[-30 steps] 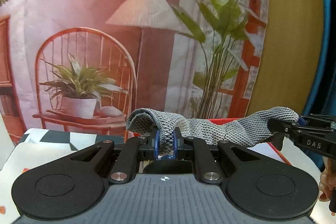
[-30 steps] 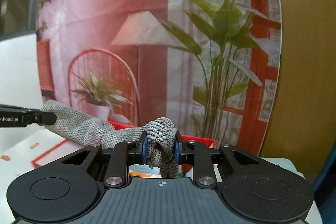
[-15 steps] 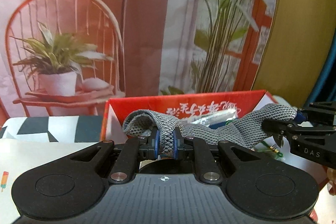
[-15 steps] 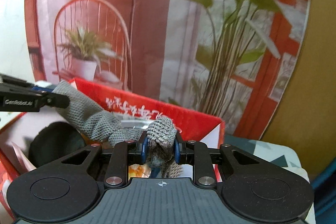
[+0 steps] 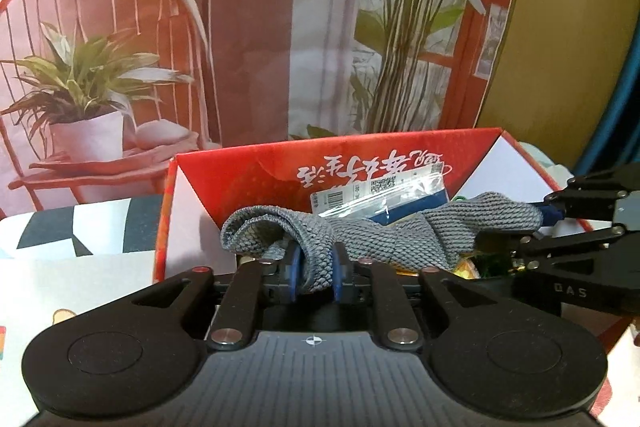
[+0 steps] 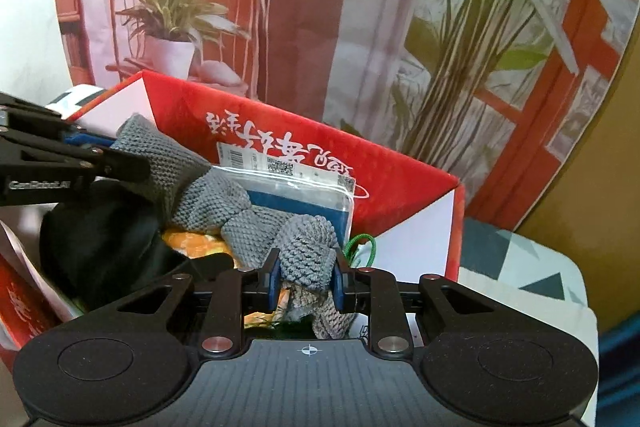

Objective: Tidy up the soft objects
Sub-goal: 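Lift the grey glove into the red box and open both grippers, then withdraw both grippers from the box down to the white sock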

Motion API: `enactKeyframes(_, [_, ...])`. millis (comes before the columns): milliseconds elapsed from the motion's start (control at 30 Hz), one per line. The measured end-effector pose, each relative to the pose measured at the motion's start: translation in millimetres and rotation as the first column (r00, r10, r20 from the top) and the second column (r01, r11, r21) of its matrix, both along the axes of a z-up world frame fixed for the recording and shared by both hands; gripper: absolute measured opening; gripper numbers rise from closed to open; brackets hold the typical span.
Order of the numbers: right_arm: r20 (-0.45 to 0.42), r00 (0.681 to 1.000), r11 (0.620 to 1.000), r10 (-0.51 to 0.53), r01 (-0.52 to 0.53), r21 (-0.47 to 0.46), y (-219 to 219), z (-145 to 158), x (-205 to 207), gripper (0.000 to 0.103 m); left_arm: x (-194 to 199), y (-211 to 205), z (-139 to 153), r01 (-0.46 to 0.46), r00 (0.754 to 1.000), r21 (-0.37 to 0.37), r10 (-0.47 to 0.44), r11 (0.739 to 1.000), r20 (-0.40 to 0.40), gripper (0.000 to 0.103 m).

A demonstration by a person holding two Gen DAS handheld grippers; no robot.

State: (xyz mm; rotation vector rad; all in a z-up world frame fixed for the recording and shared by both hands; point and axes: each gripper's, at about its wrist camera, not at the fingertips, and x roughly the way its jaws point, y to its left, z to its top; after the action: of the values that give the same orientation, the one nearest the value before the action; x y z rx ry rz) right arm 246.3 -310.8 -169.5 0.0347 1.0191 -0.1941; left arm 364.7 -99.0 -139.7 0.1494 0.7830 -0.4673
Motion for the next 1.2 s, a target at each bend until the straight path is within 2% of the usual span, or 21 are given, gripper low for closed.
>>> enactKeyframes(33, [-0.004, 1.000, 1.000, -0.005, 0.005, 0.009, -1.4, 0.7, -0.6, 0.029, -2.0, 1.4, 3.6, 0.007, 1.000, -0.004, -0.007, 1.000, 0.005, 0.036])
enactKeyframes(100, [0.014, 1.000, 1.000, -0.002, 0.001, 0.014, -2.6, 4.3, -3.6, 0.037, -9.2, 5.5, 13.1, 0.020, 0.999, -0.012, -0.019, 1.000, 0.031, 0.058])
enactKeyframes(233, [0.088, 0.996, 1.000, -0.003, 0.003, 0.002, 2.6, 24.2, -16.4, 0.067, -27.2, 17.8, 33.8, 0.029, 0.997, -0.040, -0.026, 0.999, 0.071, 0.065])
enactKeyframes(333, [0.155, 0.988, 1.000, 0.003, -0.004, 0.008, 9.7, 42.6, -32.0, 0.078, -46.3, 30.8, 44.4, 0.031, 0.995, -0.063, -0.025, 0.998, 0.094, 0.070])
enactKeyframes(433, [0.224, 0.974, 1.000, 0.015, -0.017, 0.010, 17.4, 59.1, -51.3, 0.082, -73.1, 46.5, 50.3, 0.034, 0.993, -0.082, -0.025, 0.996, 0.112, 0.073])
enactKeyframes(633, [0.372, 0.928, 0.999, -0.017, -0.004, 0.054, 30.1, 76.4, -111.4, 0.083, -124.0, 75.2, 43.1, 0.016, 0.991, -0.107, -0.002, 0.994, 0.131, 0.073])
enactKeyframes(800, [0.413, 0.907, 0.995, -0.081, 0.047, 0.091, 33.7, 65.1, -156.8, 0.082, -147.7, 96.1, 16.2, -0.038, 0.995, -0.120, 0.048, 0.992, 0.088, 0.073])
enactKeyframes(933, [0.417, 0.900, 0.990, -0.126, 0.090, 0.105, 36.4, 51.3, -184.9, 0.081, -150.6, 104.4, -7.2, -0.073, 0.997, -0.134, 0.077, 0.988, 0.024, 0.071])
enactKeyframes(1067, [0.373, 0.915, 0.986, -0.154, 0.119, 0.114, 36.3, 31.0, -201.0, 0.079, -148.9, 103.6, -27.1, -0.088, 0.996, -0.137, 0.086, 0.987, -0.021, 0.070])
enactKeyframes(1200, [0.321, 0.926, 0.977, -0.197, 0.157, 0.147, 32.9, 4.4, -208.6, 0.072, -149.1, 103.1, -47.2, -0.109, 0.993, -0.142, 0.101, 0.984, -0.059, 0.066])
